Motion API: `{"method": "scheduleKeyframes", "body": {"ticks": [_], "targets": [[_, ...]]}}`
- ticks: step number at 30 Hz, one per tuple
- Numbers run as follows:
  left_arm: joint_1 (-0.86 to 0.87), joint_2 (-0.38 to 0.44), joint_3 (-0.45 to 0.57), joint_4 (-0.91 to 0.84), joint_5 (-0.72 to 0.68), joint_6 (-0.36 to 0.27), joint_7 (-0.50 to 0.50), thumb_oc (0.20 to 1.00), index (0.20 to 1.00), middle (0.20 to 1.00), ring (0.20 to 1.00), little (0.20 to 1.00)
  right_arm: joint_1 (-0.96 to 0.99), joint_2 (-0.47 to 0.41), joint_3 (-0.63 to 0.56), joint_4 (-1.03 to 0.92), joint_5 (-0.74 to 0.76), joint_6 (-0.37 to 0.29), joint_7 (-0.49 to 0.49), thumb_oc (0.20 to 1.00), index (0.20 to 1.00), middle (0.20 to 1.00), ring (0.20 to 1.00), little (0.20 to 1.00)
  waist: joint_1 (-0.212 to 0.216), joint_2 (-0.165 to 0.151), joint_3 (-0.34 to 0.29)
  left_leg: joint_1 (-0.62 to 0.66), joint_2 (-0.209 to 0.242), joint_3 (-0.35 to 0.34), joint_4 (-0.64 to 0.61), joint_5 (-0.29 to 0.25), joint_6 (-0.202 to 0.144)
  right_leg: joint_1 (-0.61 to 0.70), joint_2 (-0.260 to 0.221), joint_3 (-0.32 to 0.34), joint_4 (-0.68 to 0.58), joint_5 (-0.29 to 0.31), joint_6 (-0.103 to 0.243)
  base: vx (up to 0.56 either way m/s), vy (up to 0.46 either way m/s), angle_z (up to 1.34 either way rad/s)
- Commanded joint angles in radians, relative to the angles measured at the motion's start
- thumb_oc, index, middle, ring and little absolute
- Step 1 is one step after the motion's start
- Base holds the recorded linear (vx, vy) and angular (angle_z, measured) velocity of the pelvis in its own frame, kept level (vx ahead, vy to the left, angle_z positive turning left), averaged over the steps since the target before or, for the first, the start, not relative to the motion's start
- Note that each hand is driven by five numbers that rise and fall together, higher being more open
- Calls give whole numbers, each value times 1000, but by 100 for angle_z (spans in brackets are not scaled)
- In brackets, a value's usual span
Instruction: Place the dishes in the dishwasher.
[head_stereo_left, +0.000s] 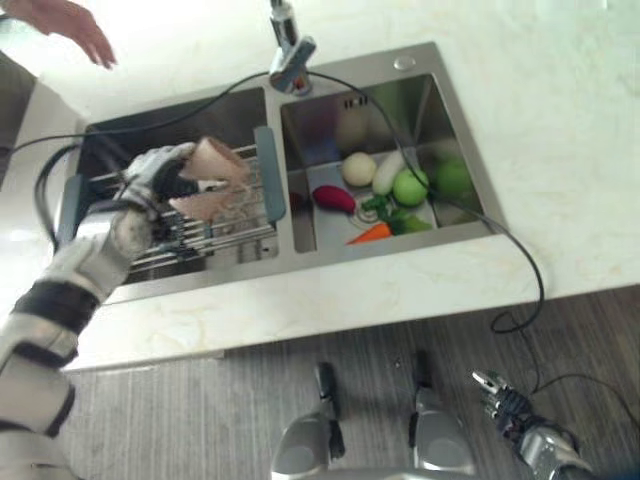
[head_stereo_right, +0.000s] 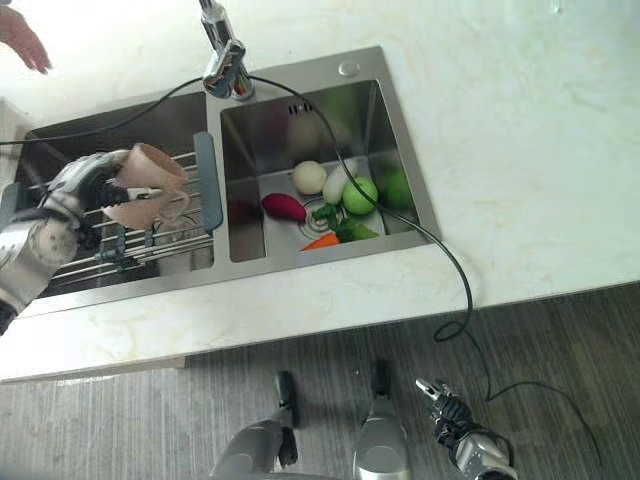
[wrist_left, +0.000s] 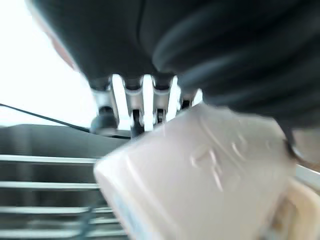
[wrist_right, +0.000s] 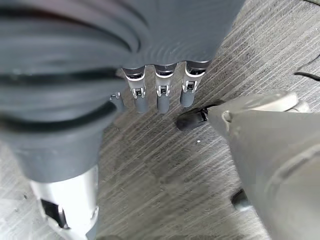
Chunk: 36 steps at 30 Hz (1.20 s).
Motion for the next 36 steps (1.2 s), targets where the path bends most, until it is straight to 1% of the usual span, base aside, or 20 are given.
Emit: {"method": "scheduleKeyframes", "body": {"ticks": [1, 3, 4, 5, 7, 8, 9, 10, 11, 12, 14, 17, 23, 28, 33, 36], "targets": [[-11, -19, 127, 19, 32, -56, 251, 200, 200, 200, 200, 200, 73, 44, 5, 5, -36, -8, -21, 1000, 1000, 1000, 1000, 1000, 14, -42, -112, 5, -70, -29, 0, -39, 45, 8, -29, 9, 2, 32, 47, 66, -2, 6], [15, -39, 155, -2, 55, -43, 276, 200, 200, 200, 200, 200, 80, 51, 3, 10, -40, -4, -26, 1000, 1000, 1000, 1000, 1000, 17, -44, -126, 16, -69, -29, 0, -43, 44, 19, -29, 6, 1, 27, 46, 78, -1, 6], [54, -62, 189, -32, 101, -19, 300, 200, 200, 200, 200, 200, 89, 60, -1, 17, -48, -1, -32, 1000, 1000, 1000, 1000, 1000, 20, -45, -146, 31, -67, -29, 0, -48, 43, 35, -30, 1, 0, 20, 43, 78, 2, 8], [61, -64, 195, -37, 108, -14, 302, 200, 200, 200, 200, 200, 90, 61, -1, 18, -49, -1, -33, 1000, 1000, 1000, 1000, 1000, 20, -45, -149, 33, -66, -28, 0, -49, 43, 38, -30, 0, 0, 18, 43, 93, 2, 8], [110, -80, 230, -90, 157, 62, 302, 200, 200, 200, 200, 200, 104, 69, -13, 20, -60, 7, -37, 1000, 1000, 1000, 1000, 1000, 23, -47, -178, 54, -65, -29, 0, -58, 42, 58, -30, -4, 0, 8, 41, 97, 2, 7], [130, -82, 245, -108, 156, 96, 308, 200, 200, 200, 200, 200, 112, 72, -18, 19, -65, 13, -40, 1000, 1000, 1000, 1000, 1000, 25, -47, -190, 63, -64, -28, 0, -61, 42, 68, -30, -8, 0, 4, 41, 115, 3, 4], [157, -88, 266, -119, 139, 116, 342, 200, 200, 200, 200, 200, 122, 77, -23, 17, -72, 20, -44, 1000, 1000, 1000, 1000, 1000, 27, -48, -205, 74, -64, -29, 0, -65, 43, 80, -30, -11, 0, -2, 40, 84, 2, 4], [163, -90, 272, -120, 133, 114, 353, 200, 200, 200, 200, 200, 124, 78, -23, 17, -73, 22, -46, 1000, 1000, 1000, 1000, 1000, 28, -48, -209, 76, -64, -29, 0, -66, 43, 83, -30, -12, 0, -4, 40, 71, 5, 3], [186, -98, 299, -121, 99, 105, 412, 200, 200, 200, 200, 200, 135, 84, -29, 17, -84, 26, -47, 1000, 1000, 1000, 1000, 1000, 29, -48, -219, 86, -64, -29, 0, -69, 44, 94, -31, -16, 0, -8, 40, 46, 6, 1], [203, -103, 322, -121, 85, 93, 434, 200, 200, 200, 200, 200, 143, 88, -32, 21, -90, 25, -47, 1000, 1000, 1000, 1000, 1000, 30, -48, -225, 93, -64, -30, 0, -72, 45, 102, -31, -20, 0, -11, 40, 48, 7, 2], [225, -116, 361, -131, 74, 56, 463, 200, 200, 200, 200, 200, 151, 96, -44, 31, -102, 25, -43, 1000, 1000, 1000, 1000, 1000, 33, -50, -234, 101, -64, -33, 0, -75, 46, 112, -32, -24, 0, -14, 40, 34, 3, 2], [268, -154, 422, -177, 94, 16, 482, 200, 200, 200, 200, 200, 164, 109, -60, 53, -120, 22, -34, 1000, 1000, 1000, 1000, 1000, 36, -56, -254, 117, -66, -37, 0, -82, 48, 132, -31, -29, 0, -20, 39, 54, -4, 3], [294, -209, 439, -234, 118, 26, 465, 200, 200, 200, 200, 200, 165, 111, -79, 76, -138, 28, -28, 1000, 1000, 1000, 1000, 1000, 37, -64, -282, 139, -65, -41, 0, -92, 51, 158, -25, -30, 0, -30, 33, 23, 0, 2], [303, -228, 435, -251, 132, 39, 456, 200, 200, 200, 200, 200, 167, 108, -90, 74, -144, 37, -28, 1000, 1000, 1000, 1000, 1000, 35, -68, -296, 149, -66, -38, 0, -97, 55, 168, -22, -27, 0, -33, 32, 0, 0, 0], [302, -232, 425, -231, 117, 25, 451, 200, 200, 200, 200, 200, 173, 104, -101, 80, -153, 46, -25, 1000, 1000, 1000, 1000, 1000, 28, -70, -306, 156, -65, -33, 0, -100, 57, 172, -19, -23, 0, -31, 32, 0, 0, 0], [301, -233, 423, -223, 75, 0, 423, 200, 200, 200, 200, 200, 174, 102, -105, 86, -162, 53, -26, 1000, 1000, 1000, 1000, 1000, 27, -69, -308, 158, -65, -31, 0, -101, 58, 173, -17, -20, 0, -33, 31, 0, 0, 0]]}}
